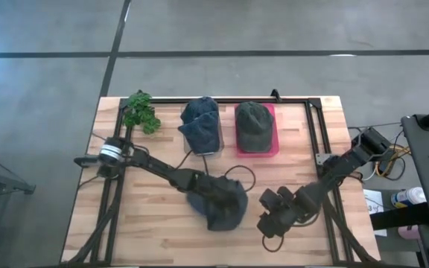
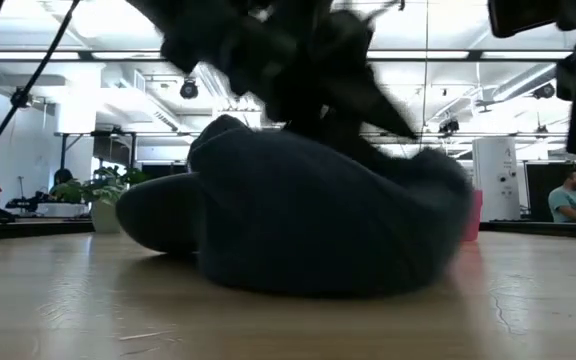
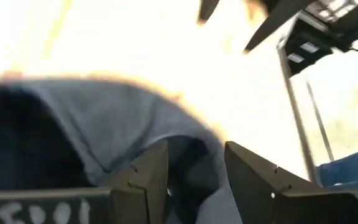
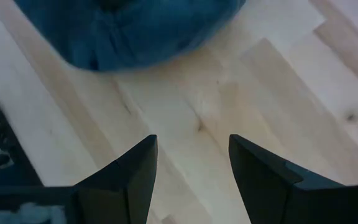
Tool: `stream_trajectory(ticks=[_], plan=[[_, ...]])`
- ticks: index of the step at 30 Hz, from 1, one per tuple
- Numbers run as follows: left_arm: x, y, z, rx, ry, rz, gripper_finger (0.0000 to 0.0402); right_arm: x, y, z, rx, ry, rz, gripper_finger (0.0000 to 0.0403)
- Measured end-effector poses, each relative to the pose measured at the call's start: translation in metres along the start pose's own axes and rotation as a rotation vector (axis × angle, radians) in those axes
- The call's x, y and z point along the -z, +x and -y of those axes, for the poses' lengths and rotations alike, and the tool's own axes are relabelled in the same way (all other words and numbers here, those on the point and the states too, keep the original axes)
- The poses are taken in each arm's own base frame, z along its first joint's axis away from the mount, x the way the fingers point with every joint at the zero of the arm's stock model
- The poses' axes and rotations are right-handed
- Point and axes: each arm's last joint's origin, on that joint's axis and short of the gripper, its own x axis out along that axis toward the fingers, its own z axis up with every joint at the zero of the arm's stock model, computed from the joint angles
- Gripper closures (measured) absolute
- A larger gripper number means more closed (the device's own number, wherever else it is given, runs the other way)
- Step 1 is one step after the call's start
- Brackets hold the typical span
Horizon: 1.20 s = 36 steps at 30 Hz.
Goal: Pick & Place hat
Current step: Put the blue cap into the transparent bin
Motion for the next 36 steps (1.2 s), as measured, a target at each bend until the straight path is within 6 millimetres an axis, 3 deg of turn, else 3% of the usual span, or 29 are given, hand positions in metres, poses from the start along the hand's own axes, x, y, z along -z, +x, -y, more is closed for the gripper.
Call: stream_trajectory(ticks=[7,13,22,30,36], plan=[[-0.044,-0.016,0.019,-0.027,0.169,0.059,0.0248,0.01,-0.001,-0.001,-0.001,-0.001,0.013,0.0209],[-0.048,-0.023,0.019,-0.096,0.204,-0.076,0.0248,0.014,0.002,0.003,0.013,-0.005,0.01,0.0209],[-0.019,-0.02,0.008,-0.009,0.196,-0.29,0.0248,0.012,0.014,0.013,0.016,-0.026,0.016,0.0209],[0.029,-0.021,-0.03,-0.197,0.209,-0.464,0.0248,-0.012,0.027,0.019,-0.012,-0.05,0.054,0.0209],[0.042,-0.023,-0.041,-0.213,0.188,-0.472,0.0248,-0.028,0.031,0.024,-0.002,-0.071,0.068,0.0209]])
